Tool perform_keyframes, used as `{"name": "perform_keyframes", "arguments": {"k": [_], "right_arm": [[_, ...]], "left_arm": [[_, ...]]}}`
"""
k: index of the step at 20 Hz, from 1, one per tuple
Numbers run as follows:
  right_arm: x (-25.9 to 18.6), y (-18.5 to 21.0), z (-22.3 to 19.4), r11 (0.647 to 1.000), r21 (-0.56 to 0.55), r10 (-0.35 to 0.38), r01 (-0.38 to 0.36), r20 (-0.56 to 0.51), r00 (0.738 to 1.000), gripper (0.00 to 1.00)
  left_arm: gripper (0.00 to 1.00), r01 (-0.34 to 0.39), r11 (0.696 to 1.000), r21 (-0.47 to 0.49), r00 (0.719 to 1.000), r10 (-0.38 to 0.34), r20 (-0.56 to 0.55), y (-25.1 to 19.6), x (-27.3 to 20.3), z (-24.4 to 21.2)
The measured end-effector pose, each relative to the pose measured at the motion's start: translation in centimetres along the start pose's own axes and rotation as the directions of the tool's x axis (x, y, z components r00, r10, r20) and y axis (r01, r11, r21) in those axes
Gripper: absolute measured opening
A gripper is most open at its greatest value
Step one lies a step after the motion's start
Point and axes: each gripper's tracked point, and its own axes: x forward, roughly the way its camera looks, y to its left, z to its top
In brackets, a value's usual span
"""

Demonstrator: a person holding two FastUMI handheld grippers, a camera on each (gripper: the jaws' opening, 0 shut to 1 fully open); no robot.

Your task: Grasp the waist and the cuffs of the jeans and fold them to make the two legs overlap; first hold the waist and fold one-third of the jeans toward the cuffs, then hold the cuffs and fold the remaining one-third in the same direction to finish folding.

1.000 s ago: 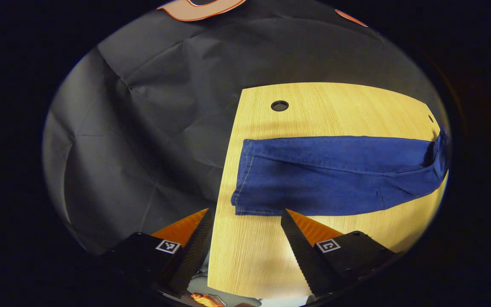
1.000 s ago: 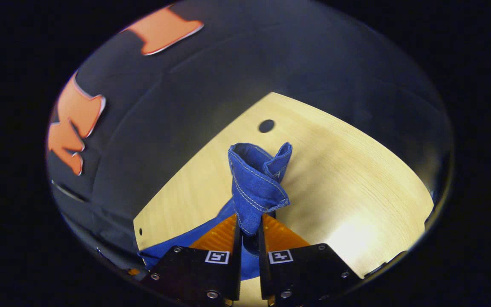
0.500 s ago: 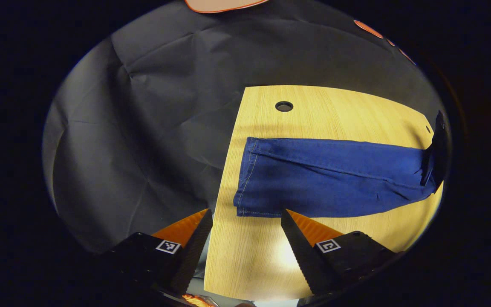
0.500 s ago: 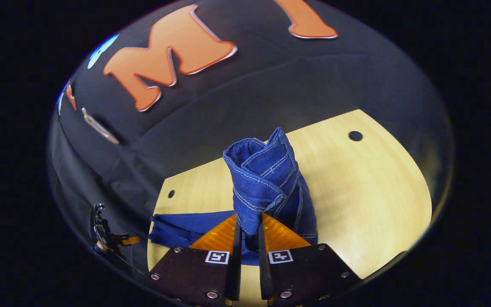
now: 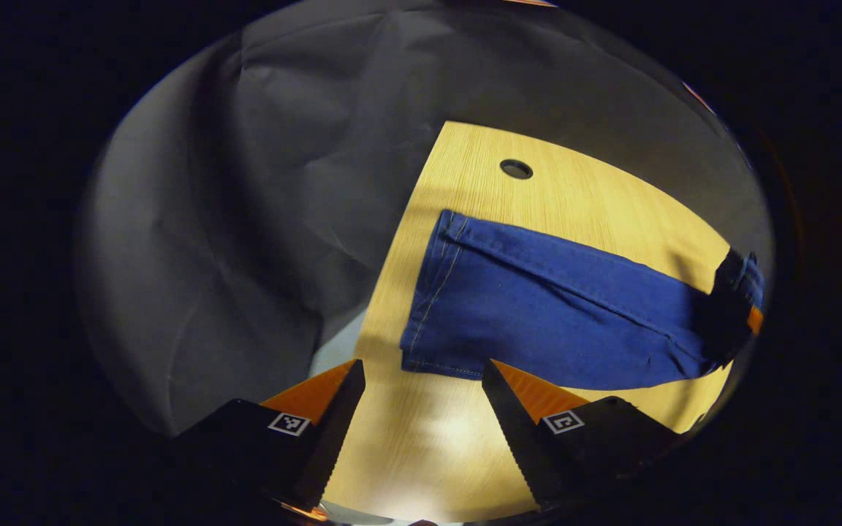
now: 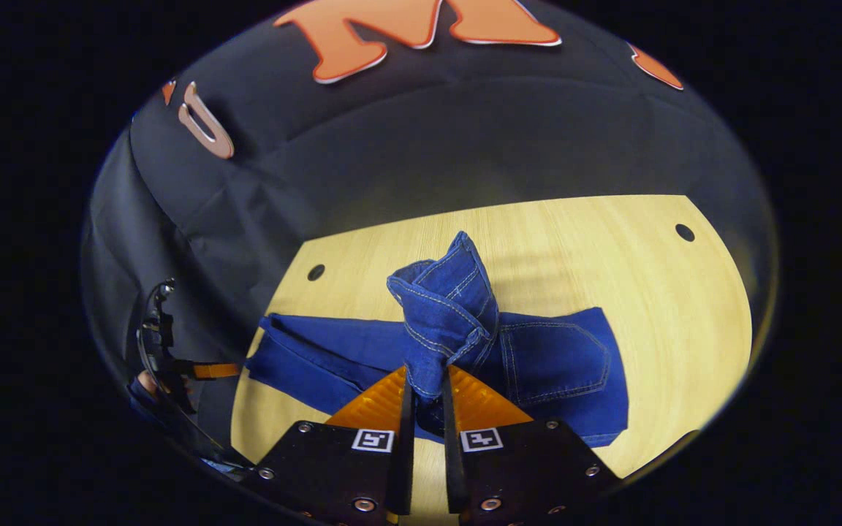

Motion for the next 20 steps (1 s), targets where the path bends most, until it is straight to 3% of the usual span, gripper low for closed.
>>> {"name": "perform_keyframes", "arguments": {"k": [3, 5, 7, 8, 10, 12, 13, 14, 15, 19, 20], "right_arm": [[3.0, 0.9, -1.7, 0.999, -0.008, -0.038, 0.037, -0.041, 0.998, 0.19], [4.5, 1.7, -3.2, 0.999, -0.003, -0.041, 0.041, -0.092, 0.995, 0.18], [5.4, 3.8, -4.2, 0.999, 0.035, 0.004, 0.001, -0.136, 0.991, 0.51], [5.6, 4.6, -4.6, 0.999, 0.047, 0.019, -0.012, -0.142, 0.990, 0.51], [5.4, 5.9, -4.8, 0.998, 0.053, 0.048, -0.040, -0.143, 0.989, 0.74], [4.6, 6.0, -4.2, 0.998, 0.048, 0.055, -0.049, -0.126, 0.990, 0.83], [4.1, 6.0, -3.8, 0.998, 0.049, 0.050, -0.045, -0.112, 0.992, 0.85], [3.6, 5.6, -3.2, 0.998, 0.051, 0.044, -0.039, -0.094, 0.995, 0.80], [3.0, 5.0, -2.7, 0.998, 0.052, 0.029, -0.025, -0.073, 0.997, 0.89], [-0.4, 1.2, -0.3, 0.997, 0.074, -0.018, 0.017, 0.011, 1.000, 0.90], [-1.3, 0.4, 0.1, 0.996, 0.089, -0.031, 0.029, 0.023, 0.999, 0.90]], "left_arm": [[1.00, 0.083, 0.978, -0.194, 0.990, -0.103, -0.096, -0.7, 0.3, -0.9], [0.98, 0.091, 0.949, -0.302, 0.984, -0.132, -0.119, -0.4, 0.4, -0.6], [0.98, 0.101, 0.919, -0.380, 0.978, -0.163, -0.134, 0.3, -1.0, 1.1], [0.96, 0.127, 0.906, -0.404, 0.977, -0.186, -0.108, 0.3, -0.9, 2.6], [0.97, 0.158, 0.869, -0.470, 0.967, -0.232, -0.104, -0.3, -1.9, 4.2], [0.96, 0.170, 0.854, -0.491, 0.967, -0.239, -0.082, -0.3, -2.4, 5.8], [0.95, 0.190, 0.847, -0.497, 0.963, -0.259, -0.073, -0.7, -2.4, 6.5], [0.97, 0.191, 0.851, -0.490, 0.963, -0.259, -0.075, -0.6, -2.5, 7.2], [0.96, 0.216, 0.848, -0.484, 0.961, -0.272, -0.048, -1.1, -2.1, 7.5], [0.94, 0.300, 0.831, -0.469, 0.943, -0.332, 0.016, -3.9, -0.3, 9.5], [0.81, 0.283, 0.837, -0.469, 0.946, -0.323, -0.007, -4.0, 0.0, 9.2]]}}
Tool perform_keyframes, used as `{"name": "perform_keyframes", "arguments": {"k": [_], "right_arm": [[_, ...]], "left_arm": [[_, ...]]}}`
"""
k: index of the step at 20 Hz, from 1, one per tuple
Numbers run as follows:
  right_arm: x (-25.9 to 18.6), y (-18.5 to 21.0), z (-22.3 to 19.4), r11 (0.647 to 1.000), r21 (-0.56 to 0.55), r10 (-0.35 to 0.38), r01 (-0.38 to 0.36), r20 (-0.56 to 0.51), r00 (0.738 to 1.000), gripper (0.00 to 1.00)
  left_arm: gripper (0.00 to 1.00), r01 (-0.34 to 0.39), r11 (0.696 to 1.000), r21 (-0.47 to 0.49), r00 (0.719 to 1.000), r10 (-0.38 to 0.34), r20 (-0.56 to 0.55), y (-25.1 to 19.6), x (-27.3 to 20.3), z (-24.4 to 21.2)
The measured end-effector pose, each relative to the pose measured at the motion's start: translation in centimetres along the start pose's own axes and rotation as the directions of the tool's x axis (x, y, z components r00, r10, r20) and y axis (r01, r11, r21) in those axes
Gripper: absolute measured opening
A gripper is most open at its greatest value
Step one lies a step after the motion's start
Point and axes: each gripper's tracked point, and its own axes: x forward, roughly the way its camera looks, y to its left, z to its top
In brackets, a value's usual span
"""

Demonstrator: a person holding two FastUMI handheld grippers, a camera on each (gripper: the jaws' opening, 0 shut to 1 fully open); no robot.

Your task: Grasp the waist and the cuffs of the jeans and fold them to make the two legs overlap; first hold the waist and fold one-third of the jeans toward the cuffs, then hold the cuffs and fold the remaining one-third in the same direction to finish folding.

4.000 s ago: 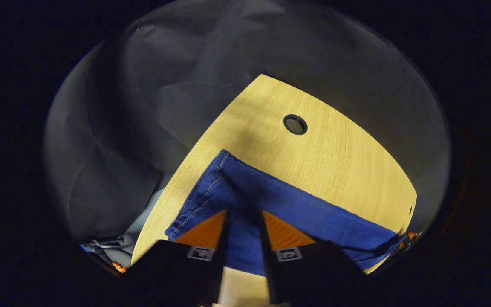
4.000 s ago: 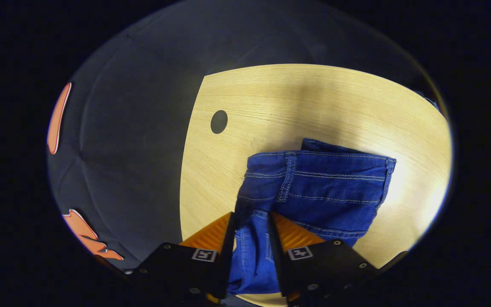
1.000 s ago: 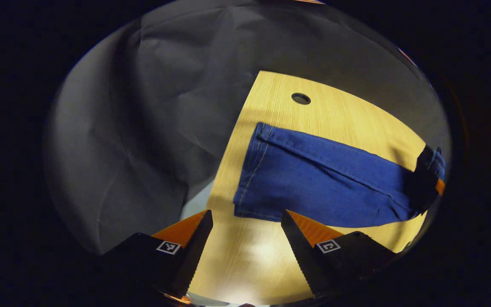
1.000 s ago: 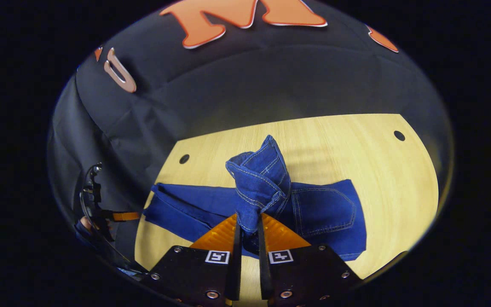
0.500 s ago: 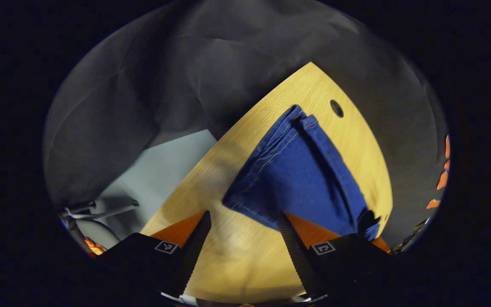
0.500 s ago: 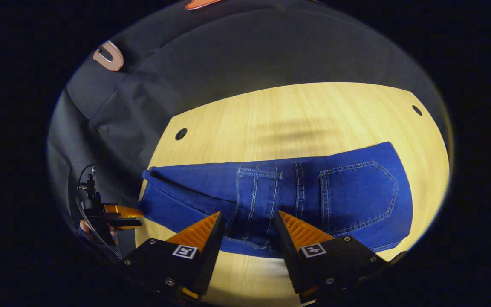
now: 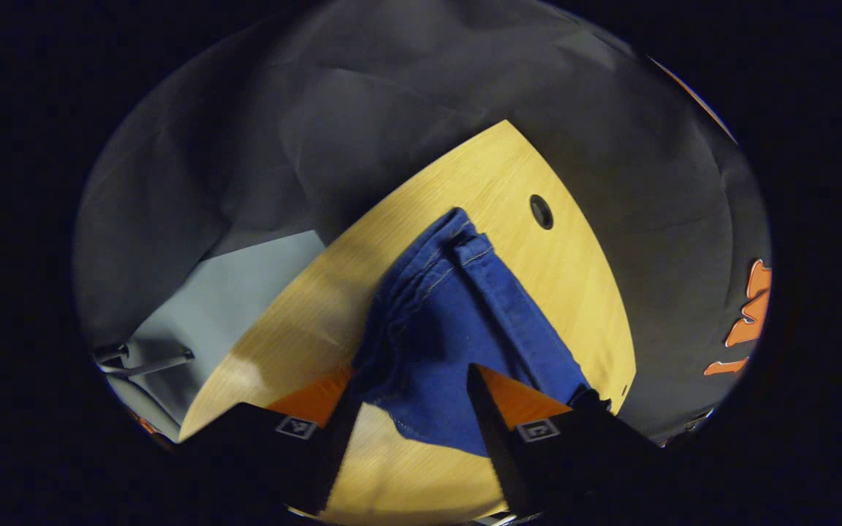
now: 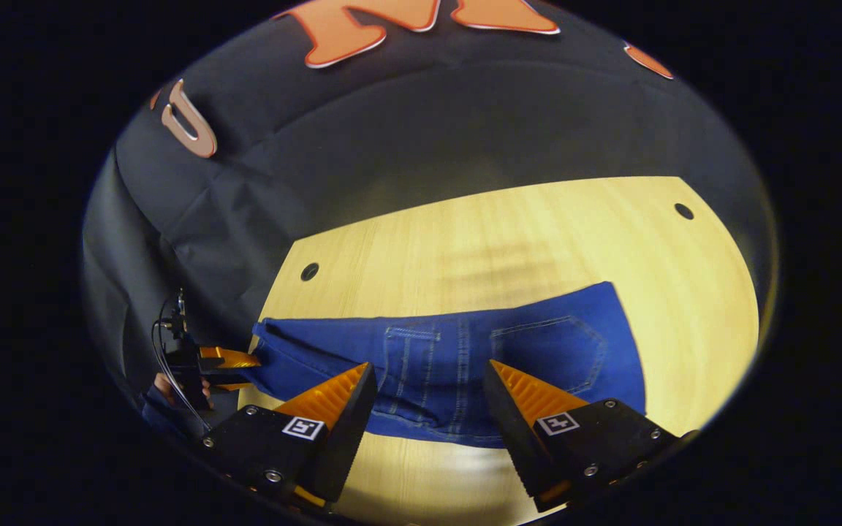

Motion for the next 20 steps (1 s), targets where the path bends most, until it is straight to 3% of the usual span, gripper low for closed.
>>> {"name": "perform_keyframes", "arguments": {"k": [2, 3, 4, 6, 7, 8, 11, 15, 20], "right_arm": [[-1.5, -1.8, 0.9, 0.999, 0.042, -0.021, 0.020, 0.026, 0.999, 0.90], [-1.9, -2.8, 1.0, 0.998, 0.055, -0.032, 0.030, 0.039, 0.999, 0.90], [-2.4, -3.8, 1.2, 0.997, 0.063, -0.048, 0.045, 0.049, 0.998, 0.90], [-3.5, -5.4, 1.7, 0.995, 0.073, -0.068, 0.062, 0.072, 0.995, 0.90], [-3.8, -6.1, 2.0, 0.995, 0.073, -0.072, 0.066, 0.084, 0.994, 0.90], [-4.2, -6.7, 2.3, 0.995, 0.069, -0.073, 0.067, 0.092, 0.993, 0.90], [-4.8, -7.7, 3.1, 0.997, 0.060, -0.055, 0.048, 0.107, 0.993, 0.92], [-5.6, -8.5, 3.9, 1.000, 0.021, -0.007, 0.005, 0.127, 0.992, 0.98], [-7.7, -10.2, 5.2, 0.998, -0.056, 0.017, -0.008, 0.166, 0.986, 0.98]], "left_arm": [[0.48, -0.009, 1.000, 0.027, 1.000, 0.009, 0.026, -0.4, 0.2, 0.5], [0.39, -0.016, 0.999, 0.037, 1.000, 0.015, 0.021, -0.4, 0.3, 0.3], [0.20, -0.017, 0.999, 0.035, 0.999, 0.016, 0.039, -0.7, 0.3, 0.6], [0.18, -0.001, 0.997, 0.072, 0.998, -0.003, 0.056, -1.8, -0.6, 0.4], [0.18, -0.032, 0.996, 0.085, 0.995, 0.023, 0.098, -1.8, -1.4, 0.9], [0.07, -0.025, 0.994, 0.102, 0.994, 0.013, 0.112, -2.6, -2.8, 1.0], [0.07, -0.011, 0.981, 0.195, 0.985, -0.022, 0.168, -5.6, -6.0, 0.4], [0.06, -0.005, 0.941, 0.339, 0.964, -0.085, 0.250, -12.0, -11.1, -1.1], [0.06, 0.040, 0.875, 0.482, 0.945, -0.191, 0.267, -21.4, -16.4, -4.7]]}}
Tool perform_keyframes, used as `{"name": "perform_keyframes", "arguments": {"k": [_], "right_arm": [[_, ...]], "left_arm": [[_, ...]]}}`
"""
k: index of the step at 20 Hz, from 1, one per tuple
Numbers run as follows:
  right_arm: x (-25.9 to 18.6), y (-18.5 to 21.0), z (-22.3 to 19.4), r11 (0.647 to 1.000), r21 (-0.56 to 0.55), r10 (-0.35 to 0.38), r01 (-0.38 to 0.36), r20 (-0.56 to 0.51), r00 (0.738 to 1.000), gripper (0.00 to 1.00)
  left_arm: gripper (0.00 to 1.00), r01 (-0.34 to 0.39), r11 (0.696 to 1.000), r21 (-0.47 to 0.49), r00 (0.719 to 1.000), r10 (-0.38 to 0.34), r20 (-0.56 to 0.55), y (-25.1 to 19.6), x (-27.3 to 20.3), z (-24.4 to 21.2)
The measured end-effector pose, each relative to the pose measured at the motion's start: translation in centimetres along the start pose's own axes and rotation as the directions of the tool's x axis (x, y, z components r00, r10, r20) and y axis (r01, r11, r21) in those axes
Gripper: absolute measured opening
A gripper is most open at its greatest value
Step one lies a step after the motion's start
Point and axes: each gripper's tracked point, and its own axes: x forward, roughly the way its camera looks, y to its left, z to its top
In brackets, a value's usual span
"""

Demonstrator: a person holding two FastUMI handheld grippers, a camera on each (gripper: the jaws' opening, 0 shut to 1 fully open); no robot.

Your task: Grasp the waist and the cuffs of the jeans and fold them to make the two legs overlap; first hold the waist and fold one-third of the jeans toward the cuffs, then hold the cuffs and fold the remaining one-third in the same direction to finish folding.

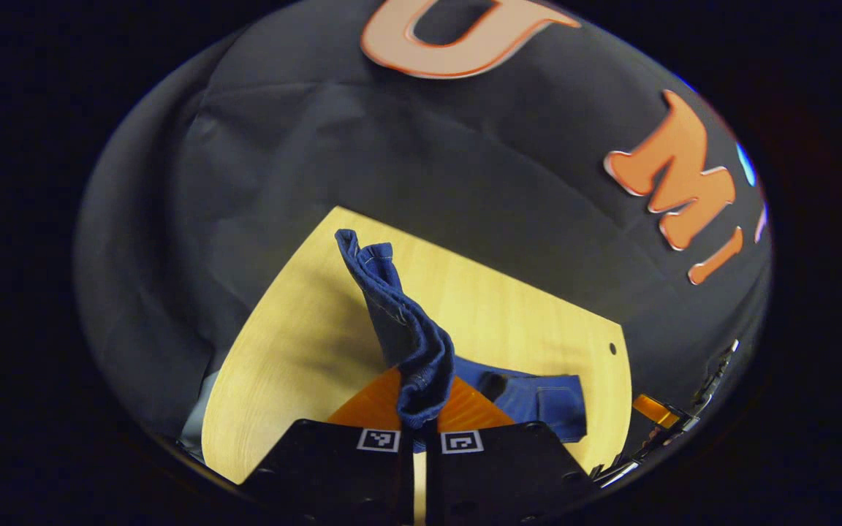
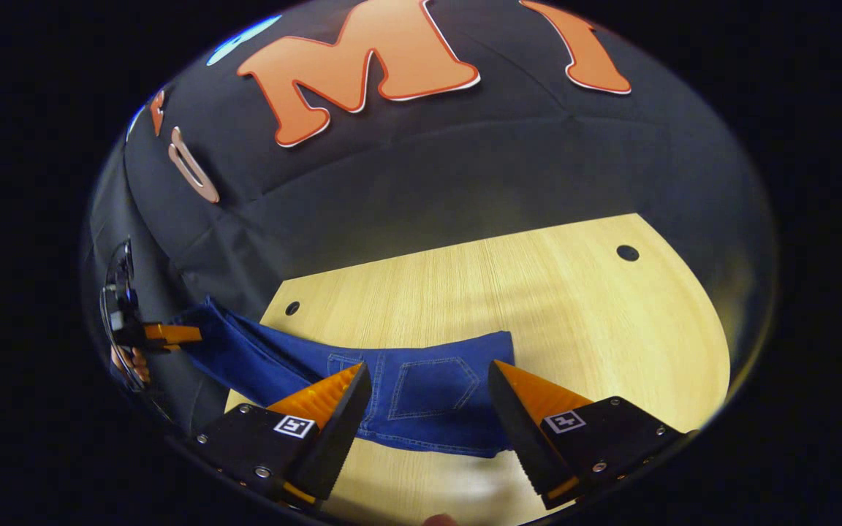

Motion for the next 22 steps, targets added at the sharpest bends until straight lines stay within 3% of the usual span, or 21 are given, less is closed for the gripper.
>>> {"name": "perform_keyframes", "arguments": {"k": [5, 11, 16, 20, 22], "right_arm": [[-2.1, -1.9, 0.7, 0.996, -0.086, 0.001, 0.002, 0.033, 0.999, 0.98], [-4.1, -5.2, 1.1, 0.990, -0.137, -0.030, 0.040, 0.074, 0.997, 0.98], [-5.8, -8.8, 1.4, 0.993, -0.100, -0.046, 0.056, 0.097, 0.994, 0.98], [-6.6, -11.4, 1.8, 0.995, -0.071, -0.063, 0.071, 0.118, 0.991, 0.98], [-6.9, -12.3, 2.2, 0.994, -0.069, -0.072, 0.082, 0.133, 0.989, 0.98]], "left_arm": [[0.06, 0.112, 0.979, 0.169, 0.994, -0.114, 0.001, -12.4, -1.1, -0.1], [0.06, 0.182, 0.928, 0.326, 0.983, -0.164, -0.083, -23.9, 3.6, -4.5], [0.06, 0.176, 0.883, 0.434, 0.980, -0.115, -0.163, -27.9, 8.4, -10.5], [0.09, 0.130, 0.830, 0.543, 0.980, -0.024, -0.199, -29.1, 10.5, -14.5], [0.12, 0.158, 0.823, 0.546, 0.970, -0.026, -0.240, -30.2, 10.7, -16.8]]}}
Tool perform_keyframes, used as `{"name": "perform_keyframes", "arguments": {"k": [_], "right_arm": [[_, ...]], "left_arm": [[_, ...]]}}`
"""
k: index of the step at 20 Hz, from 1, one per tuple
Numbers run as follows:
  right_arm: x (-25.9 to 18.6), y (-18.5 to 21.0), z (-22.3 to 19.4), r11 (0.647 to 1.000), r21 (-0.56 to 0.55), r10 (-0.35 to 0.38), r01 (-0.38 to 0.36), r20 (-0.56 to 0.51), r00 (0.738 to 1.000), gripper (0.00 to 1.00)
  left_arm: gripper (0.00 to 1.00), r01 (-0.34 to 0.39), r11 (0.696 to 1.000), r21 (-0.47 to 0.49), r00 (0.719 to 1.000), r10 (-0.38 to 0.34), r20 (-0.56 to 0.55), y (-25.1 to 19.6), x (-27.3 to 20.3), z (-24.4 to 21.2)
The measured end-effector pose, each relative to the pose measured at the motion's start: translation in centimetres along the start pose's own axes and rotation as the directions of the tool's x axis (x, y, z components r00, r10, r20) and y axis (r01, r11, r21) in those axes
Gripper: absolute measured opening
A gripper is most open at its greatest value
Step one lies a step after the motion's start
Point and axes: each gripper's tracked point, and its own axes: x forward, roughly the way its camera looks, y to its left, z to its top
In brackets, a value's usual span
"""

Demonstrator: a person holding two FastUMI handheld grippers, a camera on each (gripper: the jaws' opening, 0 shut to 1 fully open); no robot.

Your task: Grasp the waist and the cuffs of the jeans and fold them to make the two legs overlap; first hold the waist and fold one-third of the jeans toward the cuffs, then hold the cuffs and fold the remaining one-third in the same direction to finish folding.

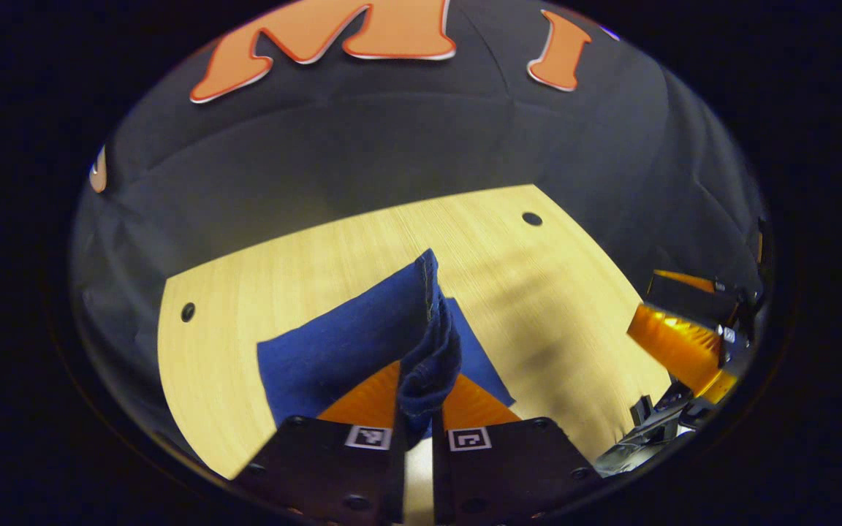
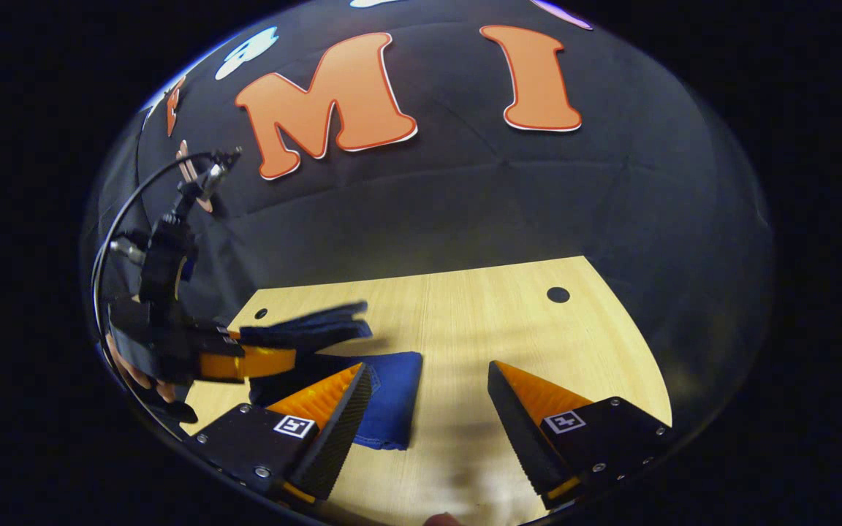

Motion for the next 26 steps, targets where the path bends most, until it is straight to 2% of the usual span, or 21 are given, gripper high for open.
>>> {"name": "perform_keyframes", "arguments": {"k": [1, 3, 4, 5, 7, 8, 9, 10, 12, 14, 16, 17, 18, 21, 24, 26], "right_arm": [[0.0, -0.4, 0.2, 1.000, 0.001, -0.001, 0.001, 0.006, 1.000, 0.98], [0.1, -0.8, 0.7, 1.000, 0.010, 0.000, 0.000, 0.021, 1.000, 0.98], [0.1, -0.7, 0.9, 1.000, 0.015, 0.003, -0.003, 0.028, 1.000, 0.98], [0.1, -0.8, 1.2, 1.000, 0.012, 0.001, -0.001, 0.036, 0.999, 0.98], [0.1, -0.5, 2.5, 1.000, -0.019, -0.010, 0.012, 0.077, 0.997, 0.98], [0.1, -0.1, 3.3, 0.999, -0.036, -0.013, 0.017, 0.103, 0.995, 0.98], [-0.1, 0.4, 4.3, 0.999, -0.049, -0.013, 0.020, 0.128, 0.992, 0.98], [-0.3, 1.2, 5.2, 0.998, -0.055, -0.005, 0.014, 0.156, 0.988, 0.98], [-0.9, 3.0, 7.7, 0.997, -0.072, 0.010, 0.006, 0.221, 0.975, 0.98], [-1.8, 4.8, 10.2, 0.995, -0.096, 0.025, 0.005, 0.300, 0.954, 0.98], [-3.0, 6.9, 12.8, 0.993, -0.118, 0.051, -0.005, 0.386, 0.921, 0.98], [-3.6, 7.9, 13.7, 0.992, -0.125, 0.064, -0.013, 0.413, 0.909, 1.00], [-4.1, 9.0, 14.5, 0.991, -0.131, 0.082, -0.027, 0.440, 0.894, 0.97], [-6.0, 11.3, 16.1, 0.987, -0.156, 0.123, -0.050, 0.509, 0.852, 1.00], [-7.2, 12.3, 16.9, 0.981, -0.190, 0.134, -0.028, 0.570, 0.810, 0.97], [-8.0, 12.9, 16.8, 0.977, -0.214, 0.139, -0.009, 0.601, 0.787, 0.97]], "left_arm": [[0.16, 0.025, 1.000, -0.007, 1.000, -0.025, -0.009, -1.0, 0.8, -0.4], [0.34, 0.053, 0.998, -0.015, 0.999, -0.053, -0.004, -2.0, 0.5, -1.0], [0.54, 0.066, 0.998, -0.015, 0.998, -0.066, 0.013, -2.1, 0.2, -1.1], [0.55, 0.062, 0.998, -0.008, 0.997, -0.061, 0.042, -1.6, -0.4, -0.7], [0.64, 0.029, 0.999, 0.013, 0.993, -0.031, 0.116, -0.1, -2.4, 0.4], [0.80, 0.009, 1.000, 0.020, 0.987, -0.012, 0.163, 0.7, -3.7, 1.1], [0.87, -0.021, 1.000, 0.019, 0.978, 0.017, 0.209, 1.9, -5.1, 1.9], [0.94, -0.040, 0.999, 0.014, 0.964, 0.035, 0.264, 2.8, -6.8, 2.9], [0.96, -0.092, 0.996, -0.008, 0.925, 0.088, 0.369, 4.1, -10.0, 4.3], [0.97, -0.170, 0.985, -0.023, 0.862, 0.160, 0.481, 4.9, -12.1, 4.3], [0.97, -0.256, 0.965, -0.055, 0.784, 0.240, 0.573, 6.0, -13.7, 4.1], [0.97, -0.277, 0.958, -0.075, 0.747, 0.264, 0.609, 6.0, -14.4, 4.0], [0.96, -0.293, 0.951, -0.096, 0.708, 0.283, 0.647, 6.0, -15.6, 4.0], [0.96, -0.317, 0.933, -0.170, 0.581, 0.333, 0.743, 6.1, -17.1, 3.8], [0.96, -0.308, 0.919, -0.246, 0.447, 0.368, 0.815, 6.2, -18.7, 3.6], [0.96, -0.299, 0.910, -0.288, 0.388, 0.392, 0.834, 6.4, -19.1, 3.3]]}}
